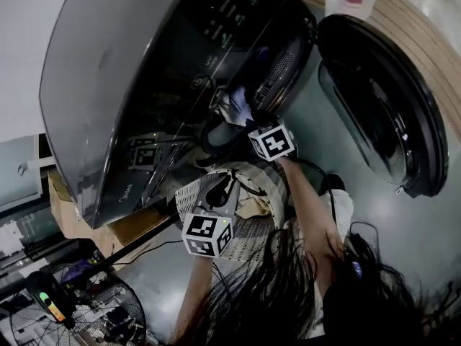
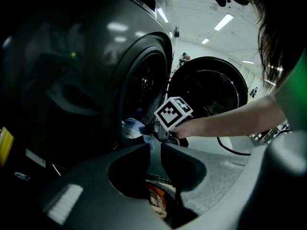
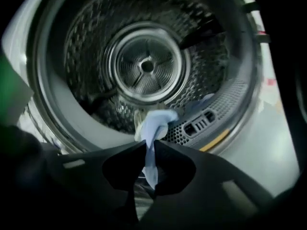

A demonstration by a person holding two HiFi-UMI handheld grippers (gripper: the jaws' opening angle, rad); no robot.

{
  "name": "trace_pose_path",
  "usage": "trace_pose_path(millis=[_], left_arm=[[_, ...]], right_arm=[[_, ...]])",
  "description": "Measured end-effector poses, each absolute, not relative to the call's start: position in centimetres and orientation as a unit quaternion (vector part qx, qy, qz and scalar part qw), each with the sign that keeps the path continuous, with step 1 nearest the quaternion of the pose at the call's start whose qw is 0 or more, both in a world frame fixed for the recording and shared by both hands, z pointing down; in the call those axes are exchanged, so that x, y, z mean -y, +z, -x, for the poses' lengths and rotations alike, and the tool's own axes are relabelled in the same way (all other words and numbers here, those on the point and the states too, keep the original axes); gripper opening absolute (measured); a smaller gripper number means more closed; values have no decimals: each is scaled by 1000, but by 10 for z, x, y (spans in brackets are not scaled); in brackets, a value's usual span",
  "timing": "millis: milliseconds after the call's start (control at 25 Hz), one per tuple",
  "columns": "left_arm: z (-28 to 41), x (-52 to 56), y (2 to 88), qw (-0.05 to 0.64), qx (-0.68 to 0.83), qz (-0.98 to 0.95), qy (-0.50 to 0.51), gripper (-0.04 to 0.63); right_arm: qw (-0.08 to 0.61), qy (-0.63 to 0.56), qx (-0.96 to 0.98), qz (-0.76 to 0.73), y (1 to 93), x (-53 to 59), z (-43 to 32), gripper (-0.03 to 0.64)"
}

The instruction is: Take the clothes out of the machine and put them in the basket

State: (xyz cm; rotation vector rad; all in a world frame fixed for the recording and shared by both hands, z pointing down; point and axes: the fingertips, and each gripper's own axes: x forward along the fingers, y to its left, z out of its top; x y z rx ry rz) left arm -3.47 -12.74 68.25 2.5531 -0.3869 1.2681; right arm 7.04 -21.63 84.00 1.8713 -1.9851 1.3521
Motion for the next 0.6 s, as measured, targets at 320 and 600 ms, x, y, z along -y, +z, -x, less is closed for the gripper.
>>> trace_pose_path(millis=[320,600], left_arm=[[22,111,654,129,108,-882,440,75],[1,102,621,105,90,-889,436,93]], right_arm=[[-63,437,625,-644,753,164,-89,66],[-82,416,629,-652,667,115,-103,64]])
